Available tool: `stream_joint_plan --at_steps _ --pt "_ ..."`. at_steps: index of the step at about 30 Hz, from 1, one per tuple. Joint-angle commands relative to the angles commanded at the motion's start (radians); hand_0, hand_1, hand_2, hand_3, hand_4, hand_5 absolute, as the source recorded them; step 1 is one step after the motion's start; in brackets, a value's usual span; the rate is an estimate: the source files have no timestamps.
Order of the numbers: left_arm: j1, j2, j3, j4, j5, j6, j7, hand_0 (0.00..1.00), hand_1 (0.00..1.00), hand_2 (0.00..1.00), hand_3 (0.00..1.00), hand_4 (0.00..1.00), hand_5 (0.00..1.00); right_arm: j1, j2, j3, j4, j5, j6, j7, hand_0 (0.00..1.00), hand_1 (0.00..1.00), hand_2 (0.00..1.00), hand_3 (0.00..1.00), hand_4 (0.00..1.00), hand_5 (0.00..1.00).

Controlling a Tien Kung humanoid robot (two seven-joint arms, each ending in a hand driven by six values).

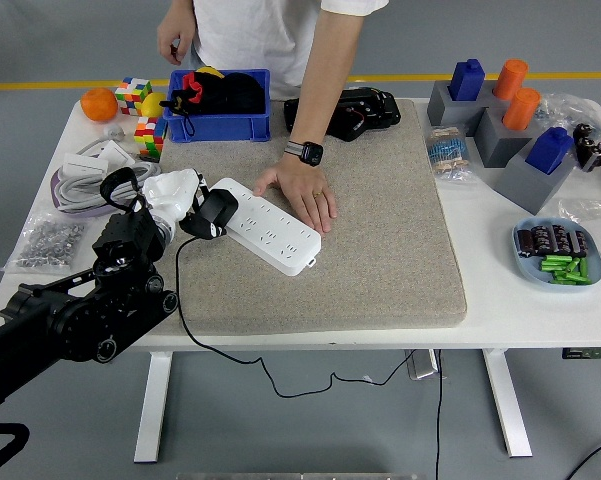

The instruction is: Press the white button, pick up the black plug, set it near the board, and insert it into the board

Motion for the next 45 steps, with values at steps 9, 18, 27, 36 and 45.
stream_joint_plan --at_steps 9,18,27,36,45 --pt "-0.001 0.001 0.002 -0.001 0.0 0.0 0.002 0.107 0.252 0.4 0.574 0.835 0.002 0.0 0.0 0.002 0.0 -0.001 0.0 0.0 0.643 0.61 0.65 0.626 0.668 0.401" --pt "0.003 0.006 0.001 -0.01 0.0 -0.004 0.007 0.109 0.258 0.425 0.585 0.84 0.002 -0.003 0.001 0.002 -0.001 -0.001 0.0 0.0 0.643 0.61 0.651 0.626 0.668 0.401" --pt "0.006 0.013 0.003 -0.029 -0.005 -0.009 0.019 0.11 0.256 0.412 0.582 0.855 0.024 -0.003 0.001 0.005 -0.001 -0.002 0.0 0.0 0.643 0.61 0.65 0.626 0.668 0.4" --pt "0.008 0.017 -0.002 -0.047 -0.017 -0.006 0.027 0.11 0.257 0.41 0.583 0.862 0.036 -0.003 0.003 0.006 0.0 -0.001 0.001 0.0 0.643 0.61 0.65 0.626 0.669 0.401" --pt "0.013 0.019 -0.001 -0.056 -0.05 -0.014 0.021 0.585 0.739 0.618 0.736 0.988 0.451 -0.005 0.002 0.006 -0.001 -0.001 0.001 0.0 0.643 0.61 0.65 0.625 0.67 0.401"
